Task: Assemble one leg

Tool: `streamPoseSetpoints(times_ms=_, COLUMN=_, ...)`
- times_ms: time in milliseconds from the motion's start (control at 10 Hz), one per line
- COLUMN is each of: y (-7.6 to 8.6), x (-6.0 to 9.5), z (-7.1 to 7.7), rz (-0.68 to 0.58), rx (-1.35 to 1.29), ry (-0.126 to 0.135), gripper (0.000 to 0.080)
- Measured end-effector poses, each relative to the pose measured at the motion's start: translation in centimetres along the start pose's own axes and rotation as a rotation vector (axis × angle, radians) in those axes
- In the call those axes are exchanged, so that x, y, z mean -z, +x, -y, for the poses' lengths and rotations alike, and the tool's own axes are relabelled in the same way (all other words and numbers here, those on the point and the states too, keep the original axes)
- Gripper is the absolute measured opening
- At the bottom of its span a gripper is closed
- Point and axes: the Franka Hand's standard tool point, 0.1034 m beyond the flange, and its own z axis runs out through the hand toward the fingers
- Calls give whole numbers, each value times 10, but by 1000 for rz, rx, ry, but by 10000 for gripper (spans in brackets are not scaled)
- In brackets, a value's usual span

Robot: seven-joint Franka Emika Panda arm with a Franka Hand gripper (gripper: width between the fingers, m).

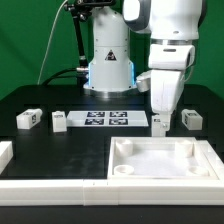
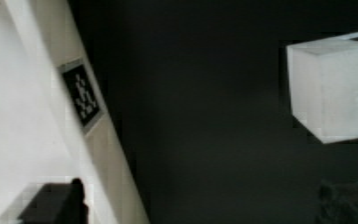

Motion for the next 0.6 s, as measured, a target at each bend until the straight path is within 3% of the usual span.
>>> streamPoseSetpoints(times_ms=100, y=0, x=0, z=1, rz=-1, rx=-67, ry=0, gripper=649)
streamPoseSetpoints(times_ms=300, y=7, x=-2, z=25, rz=-42, rx=-369, ry=-4, gripper=649)
streamPoseSetpoints(times_ms=600, y=18, x=-4, z=46, rz=-50, rx=-695, ry=32, gripper=649)
